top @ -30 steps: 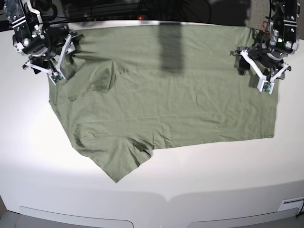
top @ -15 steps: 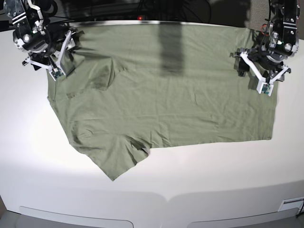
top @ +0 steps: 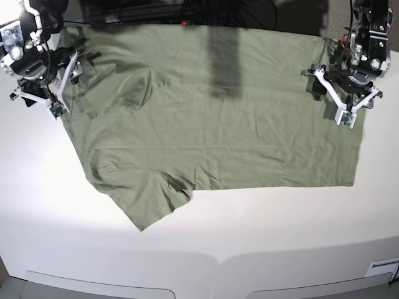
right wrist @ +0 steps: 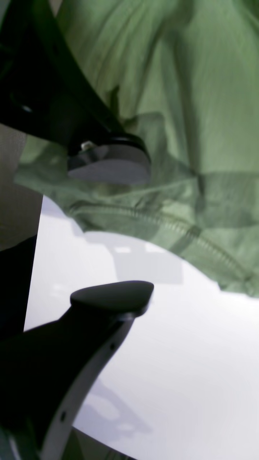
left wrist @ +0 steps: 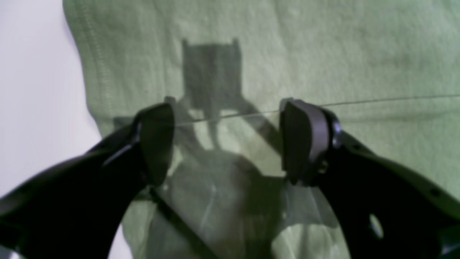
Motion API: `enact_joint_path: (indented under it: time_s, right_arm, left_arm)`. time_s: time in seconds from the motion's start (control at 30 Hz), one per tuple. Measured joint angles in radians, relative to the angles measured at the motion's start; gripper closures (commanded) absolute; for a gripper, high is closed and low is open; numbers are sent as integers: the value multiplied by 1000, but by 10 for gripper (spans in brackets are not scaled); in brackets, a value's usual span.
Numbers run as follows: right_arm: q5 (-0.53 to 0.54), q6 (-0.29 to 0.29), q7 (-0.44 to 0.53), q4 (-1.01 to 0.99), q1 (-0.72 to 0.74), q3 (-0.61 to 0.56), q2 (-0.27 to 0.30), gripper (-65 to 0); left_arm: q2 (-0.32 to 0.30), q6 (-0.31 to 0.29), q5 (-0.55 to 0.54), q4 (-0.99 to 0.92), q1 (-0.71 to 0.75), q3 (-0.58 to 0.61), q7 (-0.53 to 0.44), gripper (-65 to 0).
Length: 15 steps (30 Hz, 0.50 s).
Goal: Fold the T-shirt properly
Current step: 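Lift the held edge and carry both grippers across the shirt toward the hem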
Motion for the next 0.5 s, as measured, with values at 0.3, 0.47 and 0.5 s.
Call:
enact_joint_path:
  time_s: [0.3,0.47,0.5]
  right_arm:
    - [2,-4,61,0,0,0,0,-416]
    - [2,-8,63,0,0,0,0,-416]
    - [2,-8,63,0,0,0,0,-416]
  left_arm:
    - [4,67,23,68,17,3,4,-451]
    - [5,66,27,78,17,3,-4,-451]
    - [5,66,32,78,17,3,-12,-451]
